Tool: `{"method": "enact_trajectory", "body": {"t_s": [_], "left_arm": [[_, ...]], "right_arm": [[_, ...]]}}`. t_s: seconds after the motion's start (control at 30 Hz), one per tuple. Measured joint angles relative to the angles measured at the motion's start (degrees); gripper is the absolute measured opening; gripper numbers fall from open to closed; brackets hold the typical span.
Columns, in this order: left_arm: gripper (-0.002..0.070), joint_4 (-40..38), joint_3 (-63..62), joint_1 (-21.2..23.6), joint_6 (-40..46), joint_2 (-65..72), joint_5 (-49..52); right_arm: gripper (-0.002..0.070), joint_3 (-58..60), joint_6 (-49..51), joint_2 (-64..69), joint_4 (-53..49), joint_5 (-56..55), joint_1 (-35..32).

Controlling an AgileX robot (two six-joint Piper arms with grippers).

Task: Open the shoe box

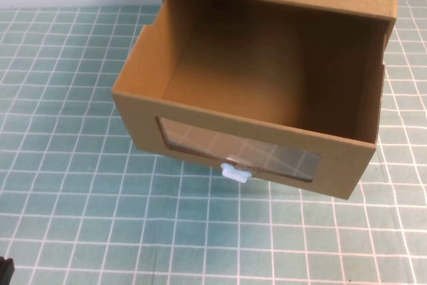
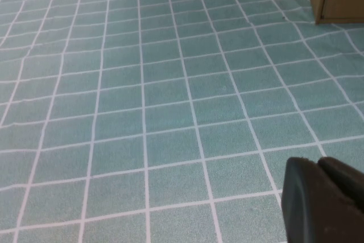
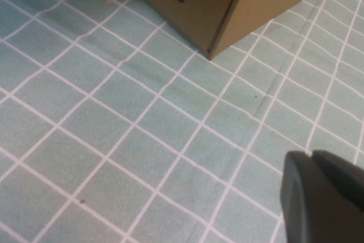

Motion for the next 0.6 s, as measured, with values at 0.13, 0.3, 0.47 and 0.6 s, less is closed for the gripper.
{"method": "enact_trajectory", "body": {"t_s": [0.13,0.3,0.47,0.6], "left_arm": [[-0.0005,0.0,0.0,0.0,-0.2,0.0,0.0],[-0.0005,0.0,0.0,0.0,-0.2,0.0,0.0],[-0.0005,0.0,0.0,0.0,-0.2,0.0,0.0],[-0.0005,0.0,0.0,0.0,-0.2,0.0,0.0]], "right_arm": [[-0.0013,0.0,0.0,0.0,0.0,0.0,0.0],[-0.0013,0.0,0.0,0.0,0.0,0.0,0.0],[-0.0013,0.0,0.0,0.0,0.0,0.0,0.0],[-0.0013,0.0,0.0,-1.7,0.2,-0.9,-2.7]]}}
